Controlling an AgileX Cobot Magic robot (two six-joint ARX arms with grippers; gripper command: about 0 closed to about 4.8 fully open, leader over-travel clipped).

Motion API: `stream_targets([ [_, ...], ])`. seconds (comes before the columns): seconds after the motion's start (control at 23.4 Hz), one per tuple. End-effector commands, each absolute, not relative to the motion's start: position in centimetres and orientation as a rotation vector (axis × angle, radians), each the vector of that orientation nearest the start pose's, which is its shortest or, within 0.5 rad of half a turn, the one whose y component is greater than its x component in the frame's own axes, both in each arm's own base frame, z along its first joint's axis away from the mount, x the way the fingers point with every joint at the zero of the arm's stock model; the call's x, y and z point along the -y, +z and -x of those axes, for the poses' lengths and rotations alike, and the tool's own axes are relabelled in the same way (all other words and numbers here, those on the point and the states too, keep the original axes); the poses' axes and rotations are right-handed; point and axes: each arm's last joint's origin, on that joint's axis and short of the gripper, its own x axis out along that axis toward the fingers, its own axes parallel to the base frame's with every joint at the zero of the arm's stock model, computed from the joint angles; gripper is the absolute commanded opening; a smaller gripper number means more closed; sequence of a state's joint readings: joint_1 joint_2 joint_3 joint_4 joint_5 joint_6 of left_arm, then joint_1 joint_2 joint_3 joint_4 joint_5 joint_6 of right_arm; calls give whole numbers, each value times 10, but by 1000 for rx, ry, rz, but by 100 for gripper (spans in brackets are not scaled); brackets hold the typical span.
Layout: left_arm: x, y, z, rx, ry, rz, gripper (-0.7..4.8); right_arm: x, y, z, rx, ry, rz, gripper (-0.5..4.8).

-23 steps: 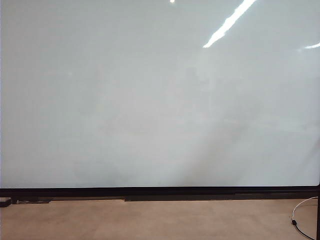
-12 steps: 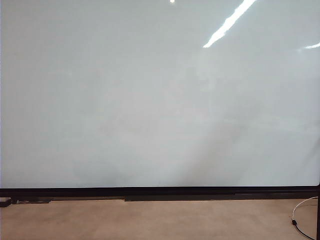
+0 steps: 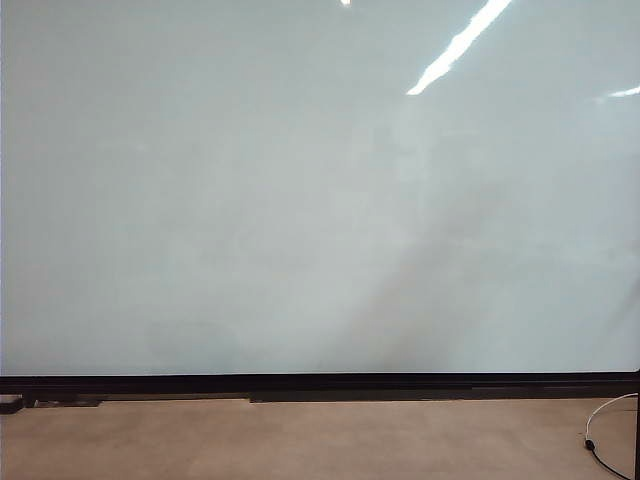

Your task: Pick up the pen on the shelf to the right of the whiteboard and draw a rectangle.

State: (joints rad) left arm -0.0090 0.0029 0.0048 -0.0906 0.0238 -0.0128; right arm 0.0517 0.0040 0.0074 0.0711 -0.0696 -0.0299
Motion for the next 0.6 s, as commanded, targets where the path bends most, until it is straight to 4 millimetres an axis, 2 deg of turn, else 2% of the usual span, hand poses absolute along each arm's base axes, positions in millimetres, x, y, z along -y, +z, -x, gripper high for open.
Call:
stream_targets([
  [0.04,2,158,-97,-78,-35,12,-4,-6,175,-97,112,94,22,75],
  [0.09,2,158,-97,-78,-35,12,-4,-6,177,-97,135,77,12,117],
  [0.17,2,158,-97,-78,-35,12,-4,-5,188,-95,172,65,4,149],
  [0.3,2,158,-97,-78,-35,12,-4,-4,211,-94,146,42,6,149],
  [0.38,2,158,-97,-78,-35,12,-4,-5,229,-100,94,40,71,151],
  [0.47,2,158,-97,-78,-34,12,-4,-5,248,-113,48,36,86,263],
  [0.51,2,158,-97,-78,-35,12,-4,-3,257,-122,22,13,87,366],
  [0.56,2,158,-97,-78,-35,12,-4,-1,261,-127,12,-3,90,412],
  [0.6,2,158,-97,-78,-35,12,-4,3,266,-133,12,-9,91,434],
])
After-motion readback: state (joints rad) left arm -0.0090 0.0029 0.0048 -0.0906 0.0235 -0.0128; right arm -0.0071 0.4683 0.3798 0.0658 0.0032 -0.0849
